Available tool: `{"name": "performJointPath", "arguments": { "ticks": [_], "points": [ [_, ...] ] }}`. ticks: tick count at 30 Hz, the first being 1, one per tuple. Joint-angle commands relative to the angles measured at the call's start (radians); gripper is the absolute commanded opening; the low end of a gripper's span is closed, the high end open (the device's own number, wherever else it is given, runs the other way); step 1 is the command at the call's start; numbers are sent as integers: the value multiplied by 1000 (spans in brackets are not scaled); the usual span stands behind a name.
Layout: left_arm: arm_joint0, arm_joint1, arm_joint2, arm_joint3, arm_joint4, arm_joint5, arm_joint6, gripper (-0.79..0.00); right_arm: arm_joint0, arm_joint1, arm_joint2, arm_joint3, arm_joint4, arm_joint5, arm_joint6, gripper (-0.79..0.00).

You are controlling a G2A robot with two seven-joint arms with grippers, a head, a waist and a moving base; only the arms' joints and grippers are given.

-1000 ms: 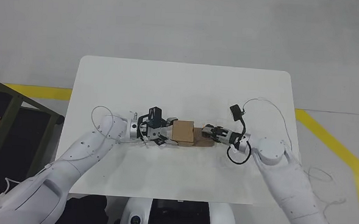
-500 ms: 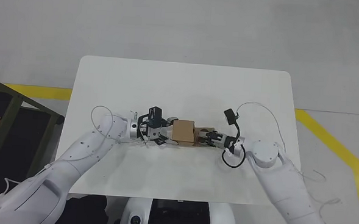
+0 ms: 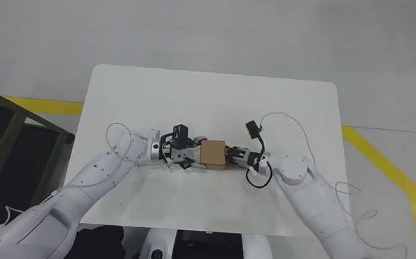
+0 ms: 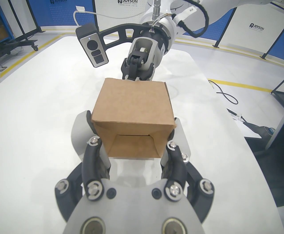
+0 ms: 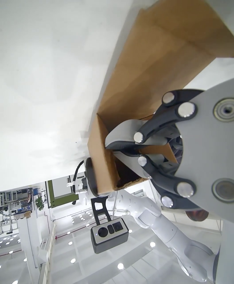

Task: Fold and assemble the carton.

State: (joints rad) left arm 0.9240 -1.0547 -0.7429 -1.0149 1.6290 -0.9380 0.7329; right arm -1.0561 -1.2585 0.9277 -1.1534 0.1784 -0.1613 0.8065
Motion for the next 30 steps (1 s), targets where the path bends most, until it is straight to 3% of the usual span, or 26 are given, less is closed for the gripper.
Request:
{"name": "performJointPath", "arguments": {
  "ticks": [1, 9, 21, 30],
  "points": [
    [0, 0, 0, 0, 0, 1, 0, -219, 1, -4, -6, 11, 11, -17, -4, -785],
    [-2, -2, 0, 11, -5, 5, -1, -215, -9, 7, 30, -5, 4, -51, 22, -785],
    [-2, -2, 1, 12, 7, 5, 12, -237, -243, 111, 337, -314, -203, 149, -3, -785],
    [5, 7, -4, 1, 30, 4, 61, -259, -271, 125, 367, -348, -245, 214, 19, -785]
  ]
}}
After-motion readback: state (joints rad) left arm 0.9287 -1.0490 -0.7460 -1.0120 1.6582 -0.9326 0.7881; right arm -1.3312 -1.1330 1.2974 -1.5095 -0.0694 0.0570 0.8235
